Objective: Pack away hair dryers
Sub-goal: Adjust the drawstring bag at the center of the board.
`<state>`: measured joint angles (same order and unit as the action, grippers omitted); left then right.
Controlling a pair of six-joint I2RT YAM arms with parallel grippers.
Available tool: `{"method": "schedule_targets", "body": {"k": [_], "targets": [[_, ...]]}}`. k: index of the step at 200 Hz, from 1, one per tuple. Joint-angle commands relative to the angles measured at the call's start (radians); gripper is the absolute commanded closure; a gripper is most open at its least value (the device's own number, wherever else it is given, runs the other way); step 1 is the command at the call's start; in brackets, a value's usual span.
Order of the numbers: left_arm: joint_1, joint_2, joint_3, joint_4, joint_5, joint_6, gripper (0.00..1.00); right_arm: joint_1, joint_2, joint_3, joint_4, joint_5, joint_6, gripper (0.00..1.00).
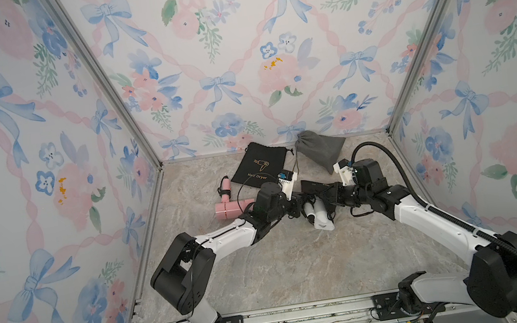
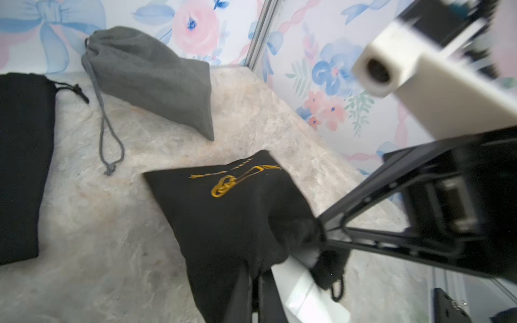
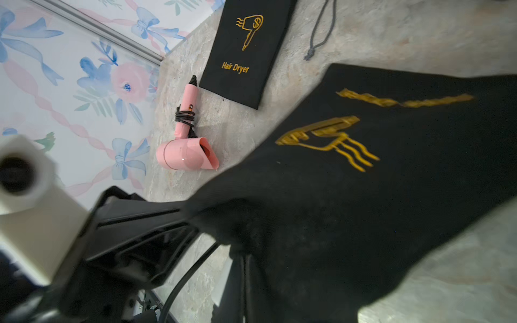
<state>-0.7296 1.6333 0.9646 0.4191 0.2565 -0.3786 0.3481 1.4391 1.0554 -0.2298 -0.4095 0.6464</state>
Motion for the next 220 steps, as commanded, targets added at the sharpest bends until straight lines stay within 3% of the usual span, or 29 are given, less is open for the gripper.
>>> {"method": "schedule_targets", "body": {"k": [1, 55, 145, 220], "targets": [[0.004, -0.065, 0.057, -0.001, 0.085, -0.026, 1.0, -0.016, 0.021, 0.039, -0.062, 0.057, -0.052, 1.0], [0.005, -0.117, 0.077, -0.006, 0.107, -0.048, 1.0, -0.029, 0.008, 0.024, -0.075, 0.071, -0.073, 1.0], [0.011, -0.088, 0.075, -0.114, -0.001, -0.036, 1.0, -0.029, -0.126, 0.094, -0.09, -0.004, -0.027, 1.0], [0.012, -0.131, 0.18, -0.187, 0.061, -0.031, 1.0, -0.092, -0.087, 0.091, -0.088, 0.015, 0.009, 1.0]]}}
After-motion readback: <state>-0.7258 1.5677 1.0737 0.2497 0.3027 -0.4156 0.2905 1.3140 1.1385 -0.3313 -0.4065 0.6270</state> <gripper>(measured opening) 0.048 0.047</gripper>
